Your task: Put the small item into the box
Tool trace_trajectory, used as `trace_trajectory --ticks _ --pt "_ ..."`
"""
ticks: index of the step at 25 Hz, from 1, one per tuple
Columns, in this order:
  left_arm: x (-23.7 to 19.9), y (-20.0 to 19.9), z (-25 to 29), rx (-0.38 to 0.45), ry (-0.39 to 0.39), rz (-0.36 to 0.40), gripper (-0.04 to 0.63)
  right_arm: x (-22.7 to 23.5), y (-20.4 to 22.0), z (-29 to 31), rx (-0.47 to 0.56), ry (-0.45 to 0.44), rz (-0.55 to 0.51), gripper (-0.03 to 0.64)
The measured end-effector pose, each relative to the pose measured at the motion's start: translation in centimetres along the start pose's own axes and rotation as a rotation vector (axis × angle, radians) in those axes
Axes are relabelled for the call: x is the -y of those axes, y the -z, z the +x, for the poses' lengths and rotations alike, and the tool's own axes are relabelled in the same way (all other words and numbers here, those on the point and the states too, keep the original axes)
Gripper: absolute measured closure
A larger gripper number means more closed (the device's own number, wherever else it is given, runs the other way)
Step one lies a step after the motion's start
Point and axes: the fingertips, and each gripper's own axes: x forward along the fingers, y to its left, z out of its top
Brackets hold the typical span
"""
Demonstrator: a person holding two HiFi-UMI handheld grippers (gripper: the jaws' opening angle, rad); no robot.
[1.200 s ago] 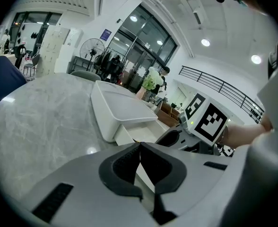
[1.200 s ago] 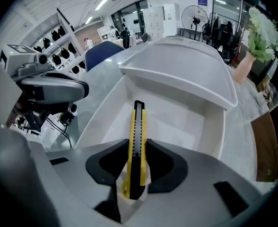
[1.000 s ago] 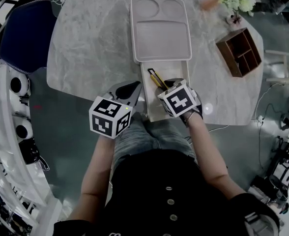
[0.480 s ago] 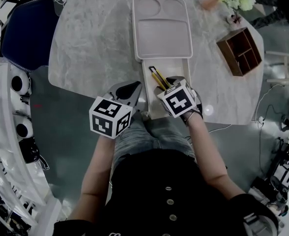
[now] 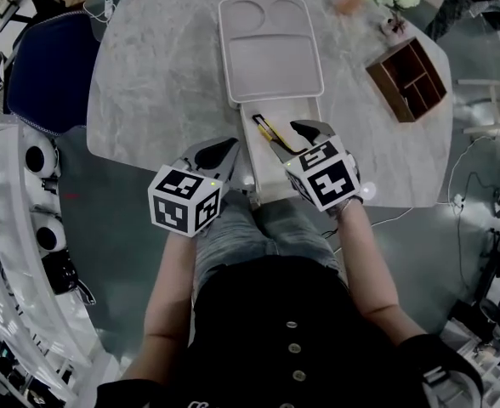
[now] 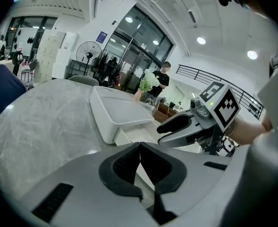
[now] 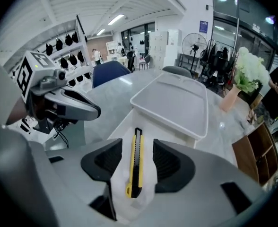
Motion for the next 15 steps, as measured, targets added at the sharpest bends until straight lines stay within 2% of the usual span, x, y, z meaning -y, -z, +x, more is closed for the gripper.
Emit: trace_trajectory --ticks 11,13,15 --pt "2.1 -5.2 -0.6 0.059 -0.017 0.122 0.577 3.0 -4.0 -6.2 0.34 0.018 0.193 0.39" --pt "3.1 -6.3 -0.5 0.07 -0.002 0.149 0.577 3.3 -4.2 -7.1 0.379 0.01 0.213 0.437" --pt "4.3 -7.2 -0.3 0.075 0.025 0.177 0.577 3.7 -4.4 -8.1 0.417 0.009 0.235 0.439"
